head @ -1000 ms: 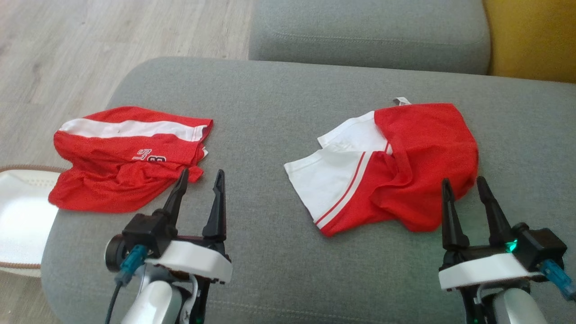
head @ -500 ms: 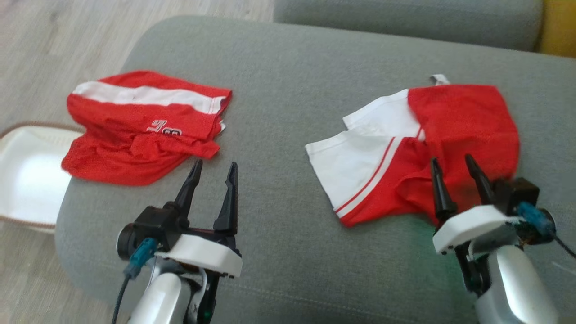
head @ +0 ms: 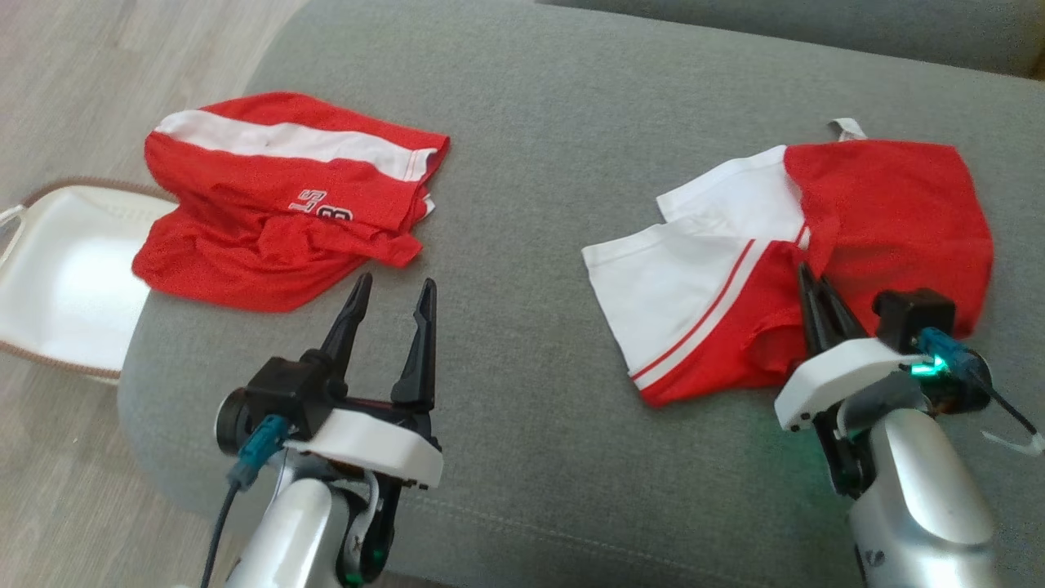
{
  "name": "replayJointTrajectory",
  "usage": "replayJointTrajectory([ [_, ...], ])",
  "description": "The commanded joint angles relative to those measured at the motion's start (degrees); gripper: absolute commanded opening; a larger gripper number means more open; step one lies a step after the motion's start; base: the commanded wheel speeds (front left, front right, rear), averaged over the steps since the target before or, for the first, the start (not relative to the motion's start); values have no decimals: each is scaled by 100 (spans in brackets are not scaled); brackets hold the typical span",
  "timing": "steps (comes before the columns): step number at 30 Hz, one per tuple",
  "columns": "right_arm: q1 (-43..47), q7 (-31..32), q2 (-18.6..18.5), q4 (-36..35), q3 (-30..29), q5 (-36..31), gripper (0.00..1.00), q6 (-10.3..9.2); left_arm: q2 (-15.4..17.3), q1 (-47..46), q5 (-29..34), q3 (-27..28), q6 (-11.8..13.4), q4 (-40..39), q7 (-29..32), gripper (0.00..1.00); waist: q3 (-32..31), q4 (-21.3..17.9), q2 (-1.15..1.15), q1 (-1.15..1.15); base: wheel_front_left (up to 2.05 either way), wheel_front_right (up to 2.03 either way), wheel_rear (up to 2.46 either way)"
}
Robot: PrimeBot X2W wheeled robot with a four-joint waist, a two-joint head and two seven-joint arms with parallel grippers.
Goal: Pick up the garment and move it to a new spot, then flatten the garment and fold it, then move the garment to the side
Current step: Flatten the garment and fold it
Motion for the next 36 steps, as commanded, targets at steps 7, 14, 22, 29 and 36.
replayJointTrajectory([
  [7,-197,-210,-26,-473,311,161,0,-4,-7,-59,56,339,18,-189,-30,100,-343,-497,0,0,0,0,0],
  [14,84,546,-476,-1512,-413,-165,0,-4,-8,29,82,397,5,-296,-30,100,-562,-1104,0,0,0,0,0],
  [22,362,1633,-1364,-1740,-1403,-290,0,-4,-8,0,16,248,61,-346,-30,100,-572,-1297,0,0,0,0,0],
  [29,287,1846,-1300,-1601,-2243,-1002,100,-4,-8,-30,26,264,53,-312,-30,100,-487,-1249,0,0,0,0,0],
  [36,282,1116,-626,-2185,-1959,-968,100,-4,-8,-50,45,355,42,-294,-30,100,-521,-1261,0,0,0,0,0],
])
